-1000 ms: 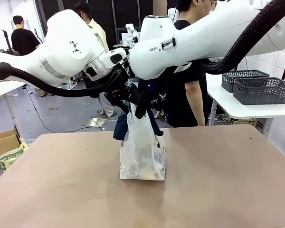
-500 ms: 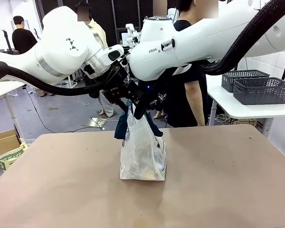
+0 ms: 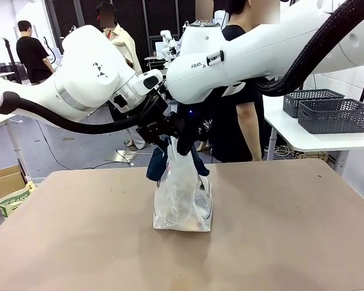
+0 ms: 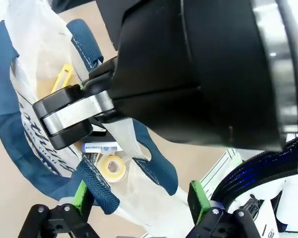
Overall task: Transfer purchased items from the store into the shopping bag.
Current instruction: Move the Reusable shopping bag to the right side of the table.
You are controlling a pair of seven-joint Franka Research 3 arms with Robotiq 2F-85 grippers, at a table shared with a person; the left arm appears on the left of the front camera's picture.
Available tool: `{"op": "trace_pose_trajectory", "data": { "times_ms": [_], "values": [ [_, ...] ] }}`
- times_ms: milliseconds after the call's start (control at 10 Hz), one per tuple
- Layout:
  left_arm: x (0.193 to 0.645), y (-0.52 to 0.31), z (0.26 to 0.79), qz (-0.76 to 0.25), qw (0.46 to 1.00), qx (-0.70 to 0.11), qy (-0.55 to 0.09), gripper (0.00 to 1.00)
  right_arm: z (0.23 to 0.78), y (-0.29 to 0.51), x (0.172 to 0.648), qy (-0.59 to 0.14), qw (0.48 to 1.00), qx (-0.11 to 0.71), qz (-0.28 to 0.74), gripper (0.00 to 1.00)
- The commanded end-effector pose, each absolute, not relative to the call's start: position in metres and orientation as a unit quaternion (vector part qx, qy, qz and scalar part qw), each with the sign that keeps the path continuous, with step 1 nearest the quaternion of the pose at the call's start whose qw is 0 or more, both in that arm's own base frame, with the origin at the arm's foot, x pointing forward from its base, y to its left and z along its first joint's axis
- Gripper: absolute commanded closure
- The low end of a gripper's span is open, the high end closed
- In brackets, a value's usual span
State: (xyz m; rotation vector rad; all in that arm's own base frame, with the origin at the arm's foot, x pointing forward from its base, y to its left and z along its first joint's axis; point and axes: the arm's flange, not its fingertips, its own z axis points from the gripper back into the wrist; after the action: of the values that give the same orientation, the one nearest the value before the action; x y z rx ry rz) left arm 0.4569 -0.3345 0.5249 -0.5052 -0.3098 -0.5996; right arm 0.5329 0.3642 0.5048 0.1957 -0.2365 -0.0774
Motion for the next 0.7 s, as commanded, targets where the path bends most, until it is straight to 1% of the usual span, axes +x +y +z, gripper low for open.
{"op": "trace_pose_trajectory", "data": {
  "times_ms": [0,300,500,600],
  "values": [
    [0.449,-0.343,0.513,-0.287,0.917,-0.234,-0.147,0.00,0.503,0.361,0.528,-0.119,0.986,0.111,-0.035,1.00],
    [0.448,-0.350,0.507,-0.291,0.917,-0.235,-0.137,0.00,0.504,0.361,0.527,-0.119,0.986,0.109,-0.036,1.00],
    [0.447,-0.353,0.504,-0.305,0.919,-0.210,-0.134,0.00,0.503,0.361,0.527,-0.119,0.986,0.109,-0.036,1.00],
    [0.446,-0.354,0.503,-0.307,0.920,-0.202,-0.134,0.20,0.503,0.361,0.527,-0.118,0.986,0.109,-0.036,1.00]
  ]
}}
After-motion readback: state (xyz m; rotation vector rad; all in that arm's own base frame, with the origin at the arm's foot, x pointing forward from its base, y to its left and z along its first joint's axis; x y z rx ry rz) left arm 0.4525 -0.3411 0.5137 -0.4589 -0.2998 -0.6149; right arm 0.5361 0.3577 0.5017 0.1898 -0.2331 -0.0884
